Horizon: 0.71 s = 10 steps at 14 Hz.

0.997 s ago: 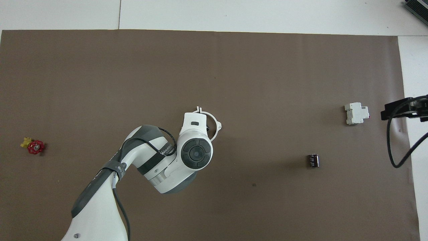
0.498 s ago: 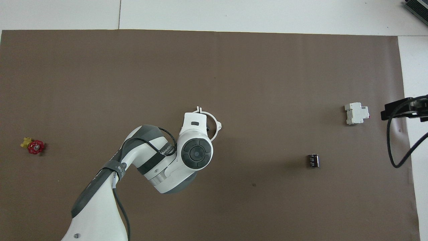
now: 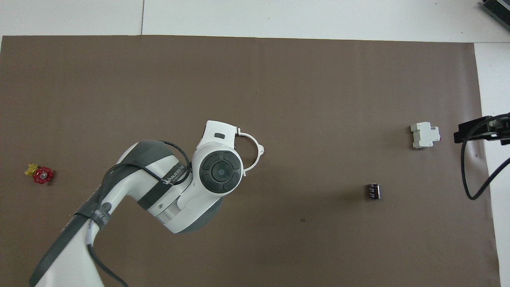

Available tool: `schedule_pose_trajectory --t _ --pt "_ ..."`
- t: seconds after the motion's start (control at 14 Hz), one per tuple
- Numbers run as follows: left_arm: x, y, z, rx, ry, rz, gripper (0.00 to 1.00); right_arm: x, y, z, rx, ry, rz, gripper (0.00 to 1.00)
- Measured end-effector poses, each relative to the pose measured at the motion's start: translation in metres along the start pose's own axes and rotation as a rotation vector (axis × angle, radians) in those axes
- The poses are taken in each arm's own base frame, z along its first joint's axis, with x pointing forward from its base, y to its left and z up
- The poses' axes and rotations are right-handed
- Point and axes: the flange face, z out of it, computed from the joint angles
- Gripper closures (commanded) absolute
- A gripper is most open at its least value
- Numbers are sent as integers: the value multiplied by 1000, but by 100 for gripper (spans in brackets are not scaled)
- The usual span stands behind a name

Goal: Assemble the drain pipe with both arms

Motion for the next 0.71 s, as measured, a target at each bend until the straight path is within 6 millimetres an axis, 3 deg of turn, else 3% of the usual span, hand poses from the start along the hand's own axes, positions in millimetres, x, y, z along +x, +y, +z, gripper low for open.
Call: schedule_pose_trajectory --t 0.14,0.28,0.5,0.64,0.71 --pt "43 -42 -33 53 -28 98 0 0 0 0 0 0 0 0" --pt "102 -97 -66 58 -78 171 0 0 0 0 0 0 0 0" --pt "186 -207 -99 -8 -128 204 0 0 0 0 0 0 0 0" --pt "218 -283 -110 -47 -163 231 0 0 0 0 0 0 0 0" --pt "227 -309 -115 -58 -176 245 0 0 0 0 0 0 0 0"
